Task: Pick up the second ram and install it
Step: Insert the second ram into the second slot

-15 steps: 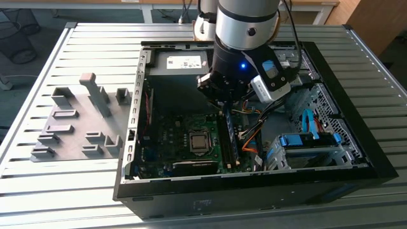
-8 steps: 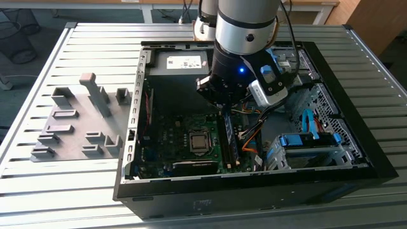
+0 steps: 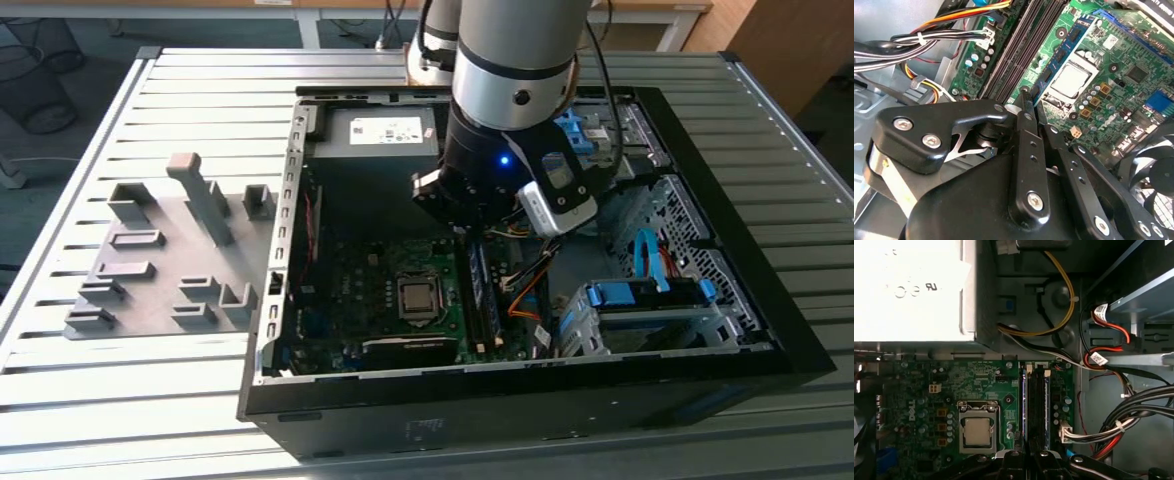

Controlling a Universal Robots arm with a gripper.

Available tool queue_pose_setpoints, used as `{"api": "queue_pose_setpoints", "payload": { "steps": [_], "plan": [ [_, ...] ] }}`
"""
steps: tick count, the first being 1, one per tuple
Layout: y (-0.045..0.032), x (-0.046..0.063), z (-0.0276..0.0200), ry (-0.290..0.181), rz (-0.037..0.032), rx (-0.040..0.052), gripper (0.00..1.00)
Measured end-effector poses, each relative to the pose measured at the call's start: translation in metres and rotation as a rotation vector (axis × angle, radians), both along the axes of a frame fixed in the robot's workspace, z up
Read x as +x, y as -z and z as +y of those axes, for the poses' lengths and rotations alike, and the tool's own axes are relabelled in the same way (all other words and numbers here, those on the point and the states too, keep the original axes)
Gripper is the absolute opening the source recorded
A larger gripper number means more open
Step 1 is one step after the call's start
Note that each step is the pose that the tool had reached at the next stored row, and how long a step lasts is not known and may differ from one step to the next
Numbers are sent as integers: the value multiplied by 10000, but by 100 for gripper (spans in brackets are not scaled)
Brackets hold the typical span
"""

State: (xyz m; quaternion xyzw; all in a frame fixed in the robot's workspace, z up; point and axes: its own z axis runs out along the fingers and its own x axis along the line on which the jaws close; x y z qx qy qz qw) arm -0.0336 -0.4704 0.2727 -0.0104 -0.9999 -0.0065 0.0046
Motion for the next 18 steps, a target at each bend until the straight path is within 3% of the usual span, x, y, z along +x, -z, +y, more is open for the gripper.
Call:
{"api": "queue_pose_setpoints", "payload": {
  "steps": [5,9,10,18],
  "plan": [
    [61,28,0,16,157,20,14],
    [99,46,0,16,395,42,14],
    [113,54,0,17,425,48,14],
    [261,74,-6,21,434,53,14]
  ]
}}
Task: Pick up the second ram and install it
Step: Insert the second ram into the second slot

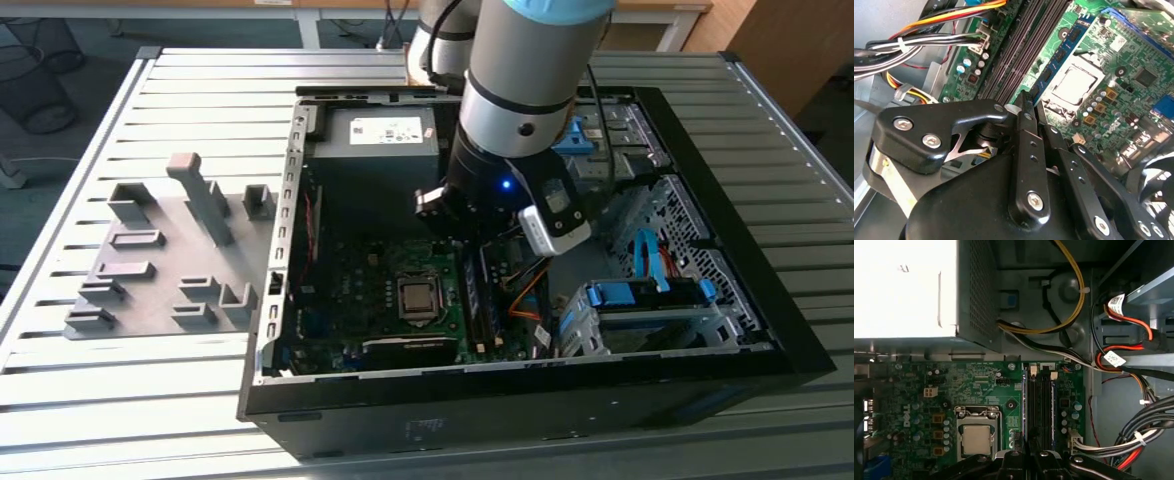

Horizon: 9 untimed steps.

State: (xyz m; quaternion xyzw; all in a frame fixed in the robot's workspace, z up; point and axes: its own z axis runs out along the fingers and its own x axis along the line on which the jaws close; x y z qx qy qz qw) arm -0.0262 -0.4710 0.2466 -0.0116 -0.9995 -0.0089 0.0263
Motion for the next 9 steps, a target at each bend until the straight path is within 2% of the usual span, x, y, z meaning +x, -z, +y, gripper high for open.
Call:
{"api": "queue_pose_setpoints", "payload": {
  "steps": [4,9],
  "plan": [
    [59,33,-15,27,1,-2,14],
    [89,67,-62,31,0,3,14]
  ]
}}
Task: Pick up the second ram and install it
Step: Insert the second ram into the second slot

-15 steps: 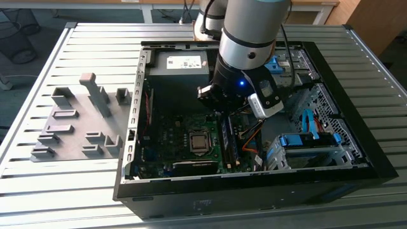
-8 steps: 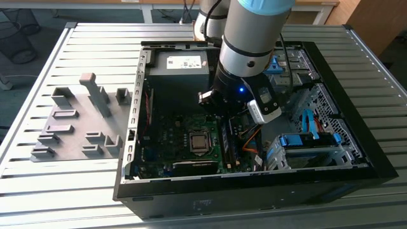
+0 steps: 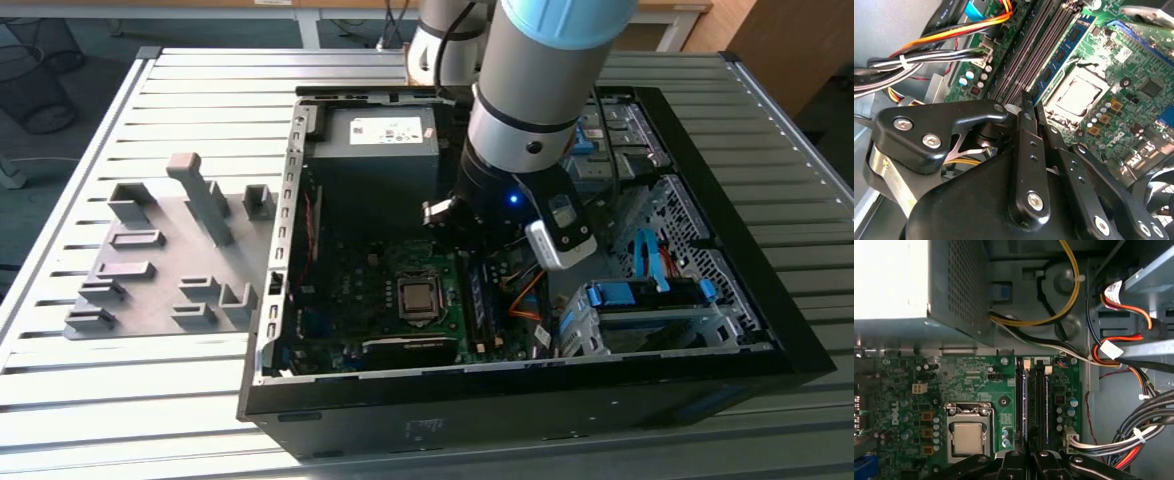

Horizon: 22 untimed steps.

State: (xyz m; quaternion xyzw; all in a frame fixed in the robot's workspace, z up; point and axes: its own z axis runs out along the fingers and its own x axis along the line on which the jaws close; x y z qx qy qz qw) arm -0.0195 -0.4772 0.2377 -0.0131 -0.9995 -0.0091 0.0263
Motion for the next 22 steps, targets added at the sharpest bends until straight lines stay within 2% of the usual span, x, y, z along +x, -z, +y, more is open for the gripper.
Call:
{"api": "queue_pose_setpoints", "payload": {
  "steps": [14,22],
  "plan": [
    [20,1,-12,6,1,1,14],
    [119,3,-21,48,1,-3,14]
  ]
}}
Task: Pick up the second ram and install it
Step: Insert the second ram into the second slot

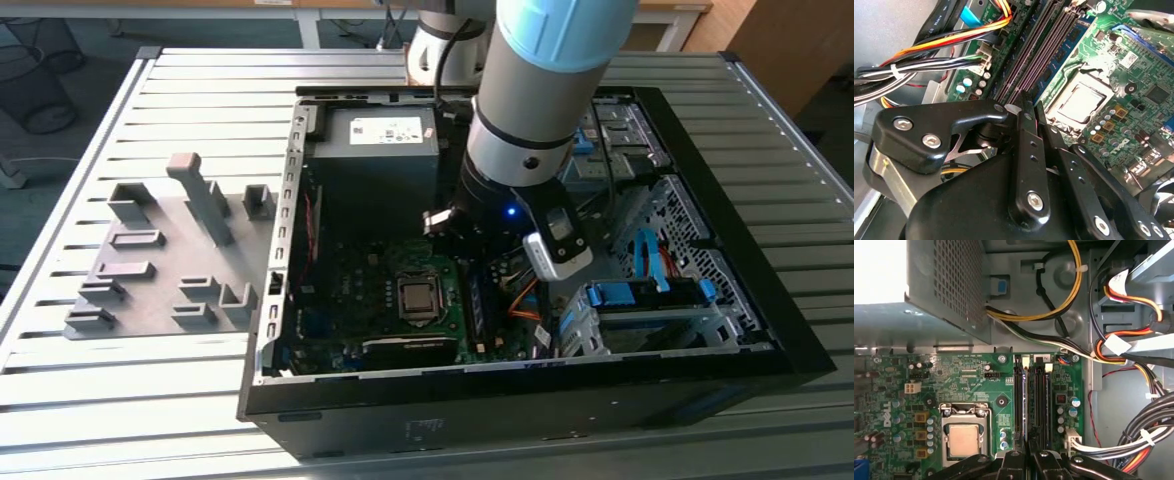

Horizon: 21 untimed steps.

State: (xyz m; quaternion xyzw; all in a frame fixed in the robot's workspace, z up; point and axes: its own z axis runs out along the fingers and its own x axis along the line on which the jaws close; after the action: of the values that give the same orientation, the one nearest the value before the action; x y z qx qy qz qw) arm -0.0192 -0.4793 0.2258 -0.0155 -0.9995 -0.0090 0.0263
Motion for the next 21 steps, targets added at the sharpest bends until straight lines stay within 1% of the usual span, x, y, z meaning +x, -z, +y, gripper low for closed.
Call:
{"api": "queue_pose_setpoints", "payload": {
  "steps": [3,5,11,21],
  "plan": [
    [20,0,-12,14,-1,6,14],
    [46,0,-13,15,0,5,14],
    [89,0,-13,17,0,8,14],
    [126,-5,-13,80,1,19,14]
  ]
}}
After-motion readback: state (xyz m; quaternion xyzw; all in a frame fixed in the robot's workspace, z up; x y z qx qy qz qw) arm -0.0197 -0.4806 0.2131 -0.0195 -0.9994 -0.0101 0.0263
